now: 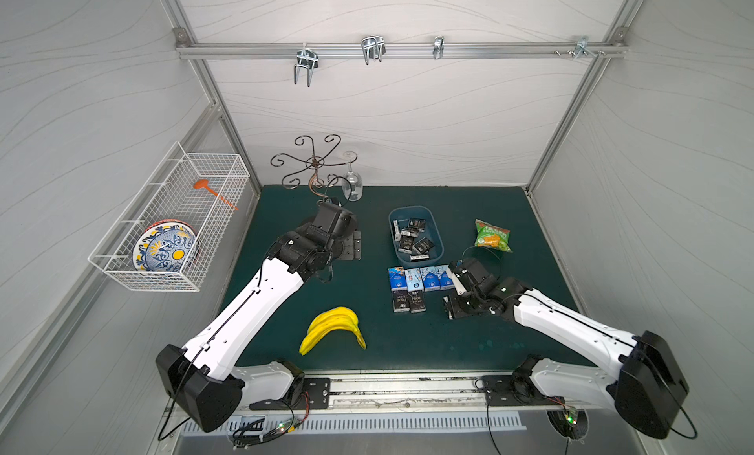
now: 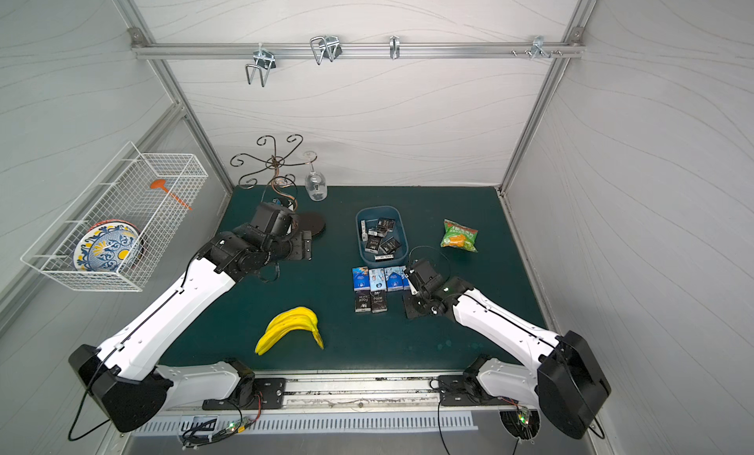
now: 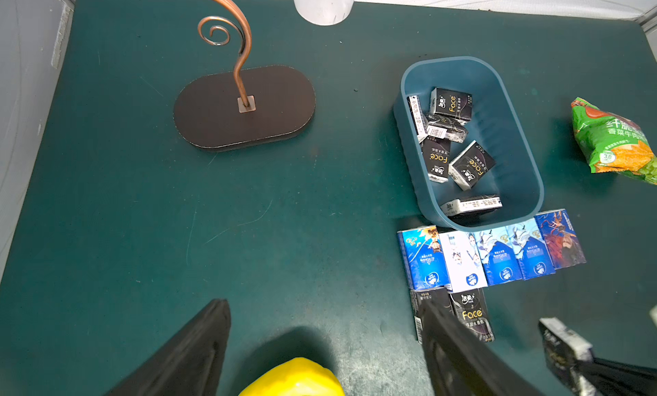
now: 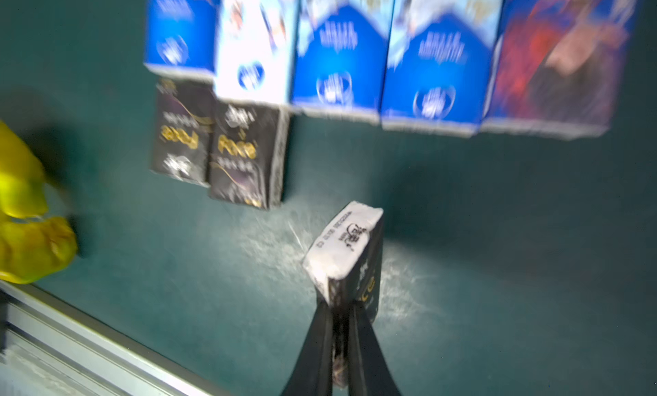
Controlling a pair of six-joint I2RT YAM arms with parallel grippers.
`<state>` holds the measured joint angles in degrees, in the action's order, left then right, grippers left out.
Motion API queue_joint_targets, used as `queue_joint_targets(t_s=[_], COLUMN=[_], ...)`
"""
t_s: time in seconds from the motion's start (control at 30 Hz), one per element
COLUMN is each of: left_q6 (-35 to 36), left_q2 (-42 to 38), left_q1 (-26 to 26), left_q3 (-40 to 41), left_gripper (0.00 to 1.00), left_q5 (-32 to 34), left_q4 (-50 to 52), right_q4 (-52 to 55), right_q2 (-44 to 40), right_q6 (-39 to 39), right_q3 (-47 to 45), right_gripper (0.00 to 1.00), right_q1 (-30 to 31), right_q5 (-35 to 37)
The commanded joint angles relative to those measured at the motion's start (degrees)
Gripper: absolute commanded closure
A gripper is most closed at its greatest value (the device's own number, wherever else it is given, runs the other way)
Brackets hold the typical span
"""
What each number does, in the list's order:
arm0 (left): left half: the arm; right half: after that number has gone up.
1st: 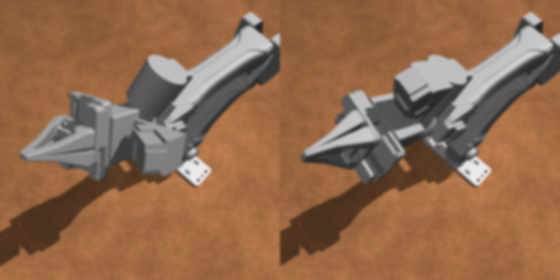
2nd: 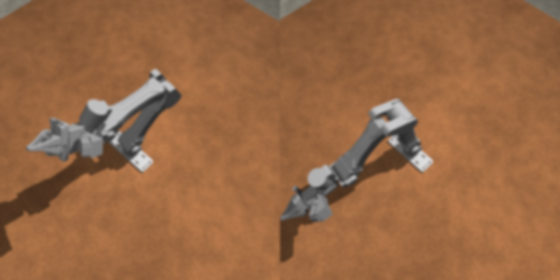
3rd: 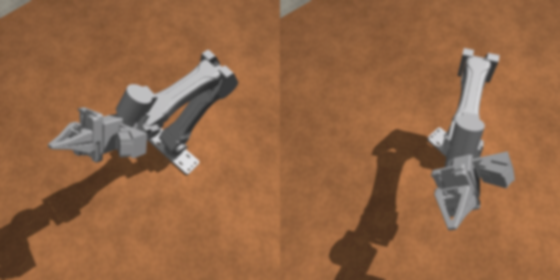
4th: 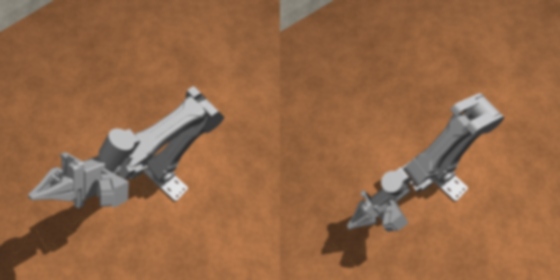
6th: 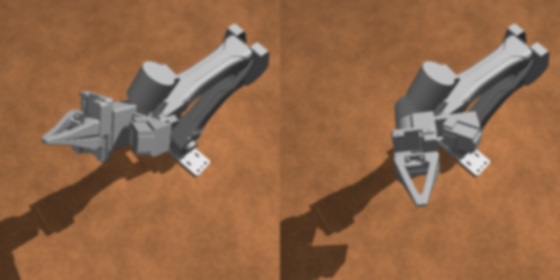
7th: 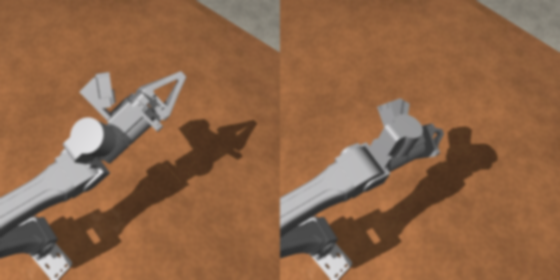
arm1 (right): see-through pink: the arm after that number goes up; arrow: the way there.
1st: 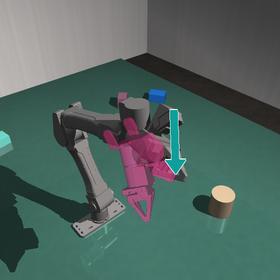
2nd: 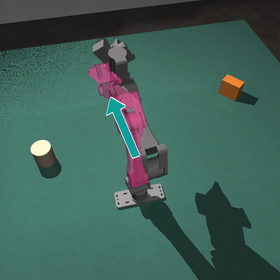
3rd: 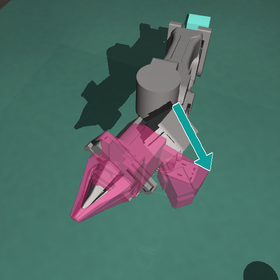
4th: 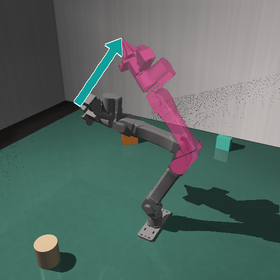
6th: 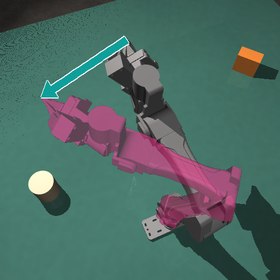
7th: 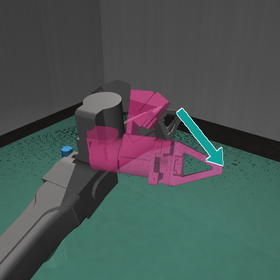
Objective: Take the pocket tissues out of the storage box
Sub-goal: Place the pocket tissues at the center of the board.
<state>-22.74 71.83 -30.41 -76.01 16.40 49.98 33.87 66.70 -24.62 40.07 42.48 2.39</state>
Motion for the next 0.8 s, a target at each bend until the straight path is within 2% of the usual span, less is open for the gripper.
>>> queue_joint_targets(t_s=[0.0,0.07,0.2,0.27,0.47,0.67,0.77], left_q6=[-0.20,-0.15,-0.11,-0.11,-0.20,-0.20,-0.37], left_q2=[0.15,-0.06,-0.31,-0.29,-0.11,0.11,0.24], left_q1=[0.18,0.18,0.18,0.18,0.20,0.19,0.18], left_q3=[-1.60,-1.53,-1.51,-1.51,-1.73,-1.79,-1.86], left_gripper=[0.13,0.13,0.13,0.13,0.13,0.13,0.13], left_q5=[-0.64,-0.42,0.27,0.37,0.52,0.82,0.42], left_q4=[-1.81,-1.64,-1.37,-1.28,-1.03,-0.93,-0.93], right_q4=[-2.53,-2.85,-4.12,-5.15,-5.48,-3.61,-4.87], right_q2=[2.50,5.29,9.20,10.26,10.05,6.12,4.94], right_q6=[-3.69,-3.92,-4.86,-5.75,-7.45,-7.56,-6.82], right_q3=[-1.02,-0.11,1.82,2.16,2.84,2.14,-0.04], right_gripper=[0.90,0.88,0.79,0.71,0.58,0.55,0.55], right_q1=[0.78,1.58,2.91,3.09,4.19,3.52,0.03], right_q5=[1.11,2.23,2.08,0.94,0.70,2.58,0.09])
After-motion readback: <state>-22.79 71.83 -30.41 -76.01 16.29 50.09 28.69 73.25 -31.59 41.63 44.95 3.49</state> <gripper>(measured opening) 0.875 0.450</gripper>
